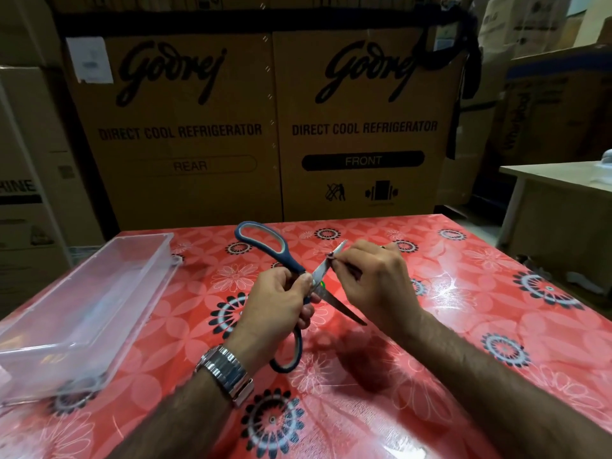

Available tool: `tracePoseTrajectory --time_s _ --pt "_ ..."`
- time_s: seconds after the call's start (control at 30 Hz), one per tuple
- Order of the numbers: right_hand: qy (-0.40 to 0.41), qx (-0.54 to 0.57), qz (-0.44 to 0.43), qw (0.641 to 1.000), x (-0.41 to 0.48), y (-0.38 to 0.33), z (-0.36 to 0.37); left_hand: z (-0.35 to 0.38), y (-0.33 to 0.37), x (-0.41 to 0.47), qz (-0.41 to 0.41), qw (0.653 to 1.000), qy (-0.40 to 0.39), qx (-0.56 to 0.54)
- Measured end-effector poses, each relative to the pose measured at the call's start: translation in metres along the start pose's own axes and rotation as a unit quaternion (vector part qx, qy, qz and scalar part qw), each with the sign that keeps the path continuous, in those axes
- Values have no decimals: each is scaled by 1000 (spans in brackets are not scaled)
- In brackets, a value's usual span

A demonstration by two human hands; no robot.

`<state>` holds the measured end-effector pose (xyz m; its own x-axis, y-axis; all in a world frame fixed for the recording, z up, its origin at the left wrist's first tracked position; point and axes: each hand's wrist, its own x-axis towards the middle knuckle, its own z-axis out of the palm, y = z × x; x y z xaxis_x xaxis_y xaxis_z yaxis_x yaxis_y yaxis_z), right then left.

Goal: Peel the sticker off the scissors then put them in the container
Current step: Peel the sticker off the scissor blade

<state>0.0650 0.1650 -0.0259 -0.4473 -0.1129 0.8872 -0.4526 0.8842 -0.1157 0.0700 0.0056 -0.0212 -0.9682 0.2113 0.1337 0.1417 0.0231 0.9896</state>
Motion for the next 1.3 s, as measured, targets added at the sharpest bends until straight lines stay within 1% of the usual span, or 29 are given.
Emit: tracePoseTrajectory --time_s 0.17,0.23,0.33,0.4,0.5,0.6,0.73,0.83,0.9,0.93,1.03,1.1,1.2,1.3 --pt "-34 19 -38 999 -12 -16 -1 4 -1 -1 -1 1000 -14 -2" --pt "-27 4 -30 999 -9 -12 0 4 -1 -1 1 1000 -16 4" --pt "-13 -5 6 1000 -2 -8 1 2 0 -1 2 1000 -14 8" --pt "-12 20 14 1000 -1 -10 0 2 0 -1 0 1000 -12 8" --pt "-44 74 2 996 -8 -16 -3 4 -1 -1 3 1000 -22 13" --pt "-29 36 0 999 -8 -9 -4 4 -1 -1 -1 1000 -25 7" --pt "2 5 45 999 1 6 -1 5 -1 -2 -25 999 -23 -2" --pt "-43 58 8 997 -12 -11 -3 3 -2 -1 -23 999 -36 -11" --pt "-57 58 -11 997 -16 -16 -3 1 -2 -1 -20 999 -42 -16" --pt "-51 52 -4 997 -14 -11 -1 1 -2 0 -20 999 -40 -16" --pt "-26 56 59 996 -3 9 1 1 -4 1 -33 999 -27 -9" --pt "-27 95 52 994 -3 3 0 1 -5 3 -33 999 -21 -3" --pt "-71 162 33 984 -9 -17 -1 1 -6 5 -30 999 -11 -6" --pt "-68 149 46 985 -8 -11 2 0 -3 3 -26 1000 -5 -15"
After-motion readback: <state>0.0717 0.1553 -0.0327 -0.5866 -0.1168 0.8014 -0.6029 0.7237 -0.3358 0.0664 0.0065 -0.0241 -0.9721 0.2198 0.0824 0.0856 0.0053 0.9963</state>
